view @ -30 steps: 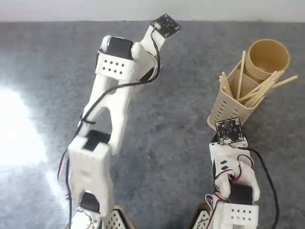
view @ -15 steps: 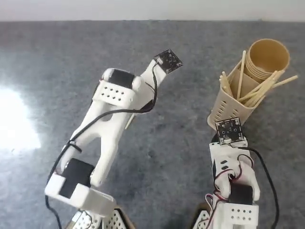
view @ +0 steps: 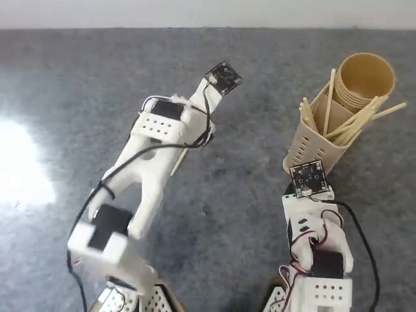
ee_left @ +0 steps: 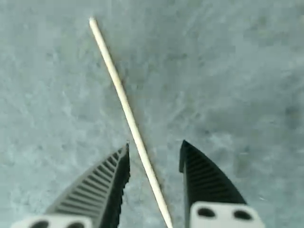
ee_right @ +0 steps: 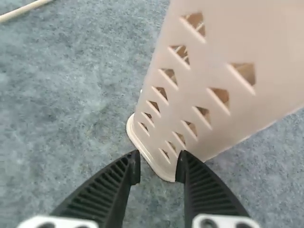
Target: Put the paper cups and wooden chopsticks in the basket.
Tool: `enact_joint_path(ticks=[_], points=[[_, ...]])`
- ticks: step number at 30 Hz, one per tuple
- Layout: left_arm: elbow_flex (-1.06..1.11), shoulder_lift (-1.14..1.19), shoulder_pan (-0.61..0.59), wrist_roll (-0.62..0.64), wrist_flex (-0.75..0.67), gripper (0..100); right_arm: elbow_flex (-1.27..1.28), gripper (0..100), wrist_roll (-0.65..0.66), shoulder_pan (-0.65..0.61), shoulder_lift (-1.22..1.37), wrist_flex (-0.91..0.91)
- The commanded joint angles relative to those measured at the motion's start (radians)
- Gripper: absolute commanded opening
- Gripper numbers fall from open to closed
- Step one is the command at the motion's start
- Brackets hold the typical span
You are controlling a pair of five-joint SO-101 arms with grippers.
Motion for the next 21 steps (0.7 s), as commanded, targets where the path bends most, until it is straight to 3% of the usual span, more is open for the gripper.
enact_joint_path(ticks=[1, 17, 21], points=[[-0.148, 0.129, -0.066, 0.006, 0.006, 17, 0.018, 13.6, 0.015, -0.007, -0.012, 0.004], [-0.719, 0.595, -0.066, -0.028, 0.298, 16, 0.018, 13.6, 0.015, -0.007, -0.012, 0.004], [-0.886, 0.7, -0.064, -0.026, 0.434, 13, 0.018, 13.6, 0.015, -0.007, -0.012, 0.004]])
